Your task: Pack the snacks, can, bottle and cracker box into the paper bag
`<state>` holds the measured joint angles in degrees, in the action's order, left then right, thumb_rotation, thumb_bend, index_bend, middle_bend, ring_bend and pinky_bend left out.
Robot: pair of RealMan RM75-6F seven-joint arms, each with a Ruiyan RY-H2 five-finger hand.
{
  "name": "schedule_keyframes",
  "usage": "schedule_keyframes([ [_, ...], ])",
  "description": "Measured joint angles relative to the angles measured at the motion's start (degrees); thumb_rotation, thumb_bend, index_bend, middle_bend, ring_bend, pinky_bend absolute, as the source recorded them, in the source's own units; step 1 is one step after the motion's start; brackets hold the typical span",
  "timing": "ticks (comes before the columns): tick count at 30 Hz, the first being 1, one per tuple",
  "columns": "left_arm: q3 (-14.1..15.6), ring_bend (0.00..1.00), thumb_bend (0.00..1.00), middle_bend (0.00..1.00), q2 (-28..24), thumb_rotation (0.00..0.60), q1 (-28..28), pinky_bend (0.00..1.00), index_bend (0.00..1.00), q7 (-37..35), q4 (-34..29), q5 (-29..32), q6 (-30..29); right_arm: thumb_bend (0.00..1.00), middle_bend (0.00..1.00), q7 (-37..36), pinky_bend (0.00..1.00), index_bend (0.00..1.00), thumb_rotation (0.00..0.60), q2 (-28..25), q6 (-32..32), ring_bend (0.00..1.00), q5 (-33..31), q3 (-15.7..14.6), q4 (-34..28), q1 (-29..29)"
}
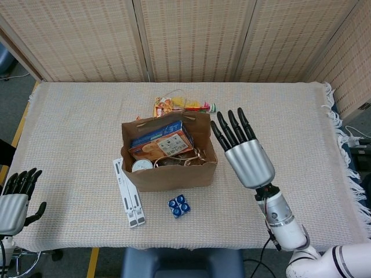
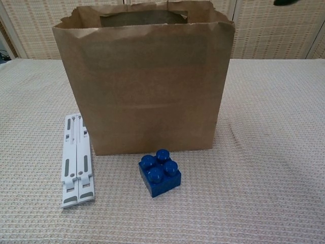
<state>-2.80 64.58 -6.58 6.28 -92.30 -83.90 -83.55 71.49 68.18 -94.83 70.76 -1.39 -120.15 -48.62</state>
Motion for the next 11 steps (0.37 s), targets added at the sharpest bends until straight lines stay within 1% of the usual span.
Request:
schedule_keyframes([
  [2,0.0,0.0,0.38,0.0,0.1,0.6,0.0,0.0,0.03,0.4,0.0,0.1,-0.1,0.05,0.0,-6.9,0.0,0.0,0.6,-0.8,-1.3,0.0,1.0,-1.5,0.4,3.3],
  [3,-0.1,0.0,0.38,0.0,0.2,0.6,0.0,0.0,0.03,0.5,-0.1,0.1,-0.1,0.05,0.0,-11.8,0.0,0.0,0.6,-1.3,-2.0,0.0,1.6,-2.5,0.8,5.6],
  [5,-0.1,0.0,0.38,0.0,0.3,0.6,0.1,0.0,0.03,1.0,-0.1,0.2,-0.2,0.05,0.0,-19.1,0.0,0.0,0.6,-1.9,-3.1,0.0,2.8,-4.3,2.1,9.4],
  [6,-0.2,0.0,0.38,0.0,0.4,0.6,0.1,0.0,0.02,1.1,-0.2,0.3,-0.3,0.05,0.0,-23.9,0.0,0.0,0.6,-2.2,-4.0,0.0,3.8,-5.5,3.5,12.2],
  [8,-0.2,0.0,0.38,0.0,0.4,0.6,0.1,0.0,0.02,1.2,-0.2,0.3,-0.4,0.05,0.0,-30.2,0.0,0.0,0.6,-2.3,-5.2,0.0,5.3,-7.2,6.6,16.8],
  [9,-0.2,0.0,0.38,0.0,0.4,0.6,0.1,0.0,0.02,1.2,-0.2,0.3,-0.4,0.05,0.0,-33.4,0.0,0.0,0.6,-2.2,-6.0,0.0,6.0,-8.1,9.3,19.7],
  [11,-0.2,0.0,0.38,0.0,0.5,0.6,0.2,0.0,0.02,1.3,-0.2,0.4,-0.4,0.05,0.0,-37.3,0.0,0.0,0.6,-1.5,-6.9,0.0,6.9,-9.2,14.6,23.7],
])
